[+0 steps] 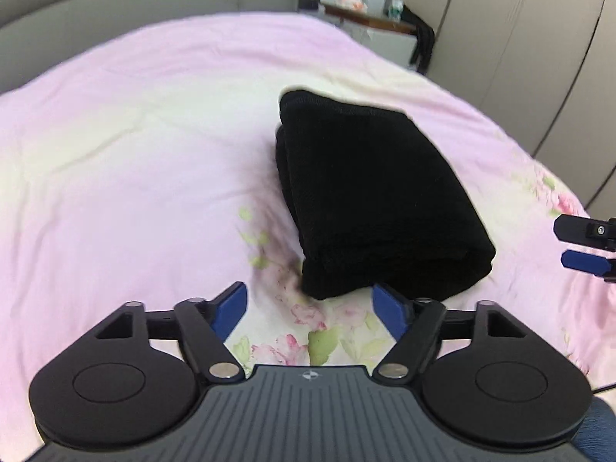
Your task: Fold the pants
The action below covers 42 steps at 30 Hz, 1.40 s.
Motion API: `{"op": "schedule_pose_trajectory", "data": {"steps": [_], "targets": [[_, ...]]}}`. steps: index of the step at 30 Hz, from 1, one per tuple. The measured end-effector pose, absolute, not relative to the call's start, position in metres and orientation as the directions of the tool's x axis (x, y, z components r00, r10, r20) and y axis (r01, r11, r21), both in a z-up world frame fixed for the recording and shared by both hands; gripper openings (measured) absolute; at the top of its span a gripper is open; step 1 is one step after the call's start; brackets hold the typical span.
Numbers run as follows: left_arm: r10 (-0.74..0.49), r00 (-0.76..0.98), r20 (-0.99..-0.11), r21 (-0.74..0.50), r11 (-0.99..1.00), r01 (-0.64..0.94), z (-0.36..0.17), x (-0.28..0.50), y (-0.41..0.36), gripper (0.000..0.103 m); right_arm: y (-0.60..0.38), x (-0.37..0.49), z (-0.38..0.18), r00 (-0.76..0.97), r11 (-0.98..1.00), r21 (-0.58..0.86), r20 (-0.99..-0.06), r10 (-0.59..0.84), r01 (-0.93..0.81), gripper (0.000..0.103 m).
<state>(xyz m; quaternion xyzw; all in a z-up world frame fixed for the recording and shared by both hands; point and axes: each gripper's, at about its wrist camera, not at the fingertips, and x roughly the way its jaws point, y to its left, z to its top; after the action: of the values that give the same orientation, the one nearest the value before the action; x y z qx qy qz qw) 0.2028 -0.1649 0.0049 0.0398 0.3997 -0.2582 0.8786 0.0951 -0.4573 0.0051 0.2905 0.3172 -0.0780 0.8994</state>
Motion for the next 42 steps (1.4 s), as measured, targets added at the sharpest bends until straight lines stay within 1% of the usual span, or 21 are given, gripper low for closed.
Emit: {"op": "schedule_pose_trajectory", "data": {"steps": [5,7,8,10,14,16,21,25,28,42], "targets": [[-0.334,0.660,-0.673,-0.057,0.913,0.404,0.042,0.167,-0.154,0.093,-0.413,0.073,0.038,0.805,0.865,0.359,-0.587,-0.083,0.351,0.098],[-0.332,0.680,-0.653,-0.046,0.915,0.401,0.050,0.157,-0.156,0.096,-0.398,0.066,0.045,0.808,0.876,0.321,-0.576,-0.121,0.360,0.098],[-0.343,0.679,-0.648,-0.054,0.911,0.409,0.053,0.153,-0.156,0.101,-0.392,0.061,0.047,0.811,0.880,0.306,-0.568,-0.137,0.363,0.098],[-0.351,0.670,-0.653,-0.050,0.904,0.425,0.057,0.148,-0.160,0.102,-0.383,0.054,0.053,0.813,0.886,0.282,-0.560,-0.160,0.369,0.098],[-0.305,0.669,-0.678,0.004,0.908,0.419,0.056,0.142,-0.174,0.102,-0.369,0.056,0.046,0.706,0.865,0.144,-0.649,-0.284,0.481,0.098],[-0.292,0.654,-0.698,0.008,0.910,0.415,0.053,0.141,-0.179,0.102,-0.366,0.053,0.039,0.670,0.852,0.099,-0.666,-0.327,0.514,0.098],[-0.276,0.627,-0.729,0.008,0.912,0.410,0.048,0.138,-0.191,0.102,-0.369,0.037,0.037,0.698,0.842,0.128,-0.631,-0.338,0.524,0.098],[-0.275,0.629,-0.727,0.014,0.910,0.414,0.048,0.134,-0.197,0.102,-0.369,0.038,0.032,0.683,0.848,0.106,-0.647,-0.338,0.520,0.098],[-0.261,0.639,-0.723,0.039,0.909,0.415,0.048,0.132,-0.200,0.102,-0.365,0.038,0.031,0.686,0.852,0.084,-0.637,-0.353,0.516,0.098],[-0.249,0.640,-0.727,0.063,0.904,0.423,0.046,0.127,-0.205,0.102,-0.370,0.041,0.027,0.678,0.846,0.110,-0.654,-0.334,0.522,0.098]]}}
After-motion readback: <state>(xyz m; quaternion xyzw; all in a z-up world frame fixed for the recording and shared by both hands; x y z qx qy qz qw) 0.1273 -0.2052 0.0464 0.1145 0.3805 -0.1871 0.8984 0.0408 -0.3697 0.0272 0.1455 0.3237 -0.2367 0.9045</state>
